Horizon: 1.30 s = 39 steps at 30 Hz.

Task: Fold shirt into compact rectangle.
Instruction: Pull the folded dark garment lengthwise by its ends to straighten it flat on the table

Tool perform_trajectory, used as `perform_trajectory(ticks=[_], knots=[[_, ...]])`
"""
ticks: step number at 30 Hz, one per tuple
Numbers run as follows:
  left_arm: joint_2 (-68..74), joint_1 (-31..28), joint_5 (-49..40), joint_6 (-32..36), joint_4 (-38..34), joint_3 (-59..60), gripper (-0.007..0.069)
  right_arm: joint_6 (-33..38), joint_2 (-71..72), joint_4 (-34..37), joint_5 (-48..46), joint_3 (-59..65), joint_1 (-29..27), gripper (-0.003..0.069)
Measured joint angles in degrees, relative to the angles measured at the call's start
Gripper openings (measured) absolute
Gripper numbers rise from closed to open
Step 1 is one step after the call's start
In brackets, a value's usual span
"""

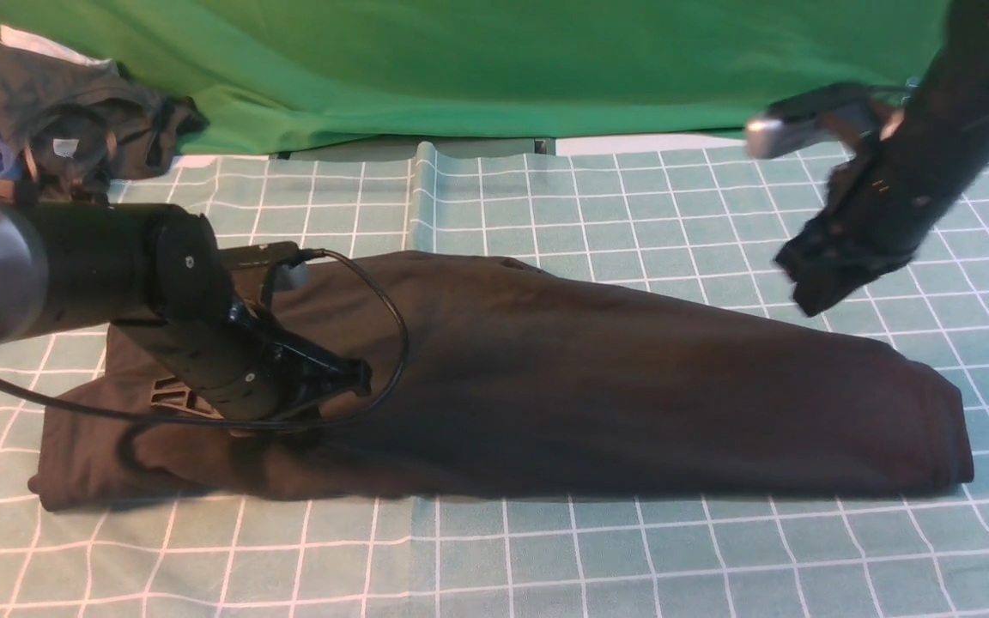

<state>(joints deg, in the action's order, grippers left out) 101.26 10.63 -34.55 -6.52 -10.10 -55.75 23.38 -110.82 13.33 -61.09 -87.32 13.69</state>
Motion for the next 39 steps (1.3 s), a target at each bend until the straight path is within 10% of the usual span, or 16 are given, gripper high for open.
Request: perform_trajectory(ticks=[16,23,39], knots=[[-9.7,-2.4,-10.1,1.2,4.4,0.7,0.0009,-9.7,-4.6,-12.7,0.7,0.0,-5.0,0.0024],[-9.6,-8.9,-10.6,-6.4,11.5,3.4,0.0011,-7.9,6.7,-8.4,-4.5,0.5,-4.1,0.0022],[-9.5,-18.9,-17.9,0.3,5.5,-2.1,0.0011,-6.2,12.2,-5.1,-2.3,6.3,-3.5,0.0029]])
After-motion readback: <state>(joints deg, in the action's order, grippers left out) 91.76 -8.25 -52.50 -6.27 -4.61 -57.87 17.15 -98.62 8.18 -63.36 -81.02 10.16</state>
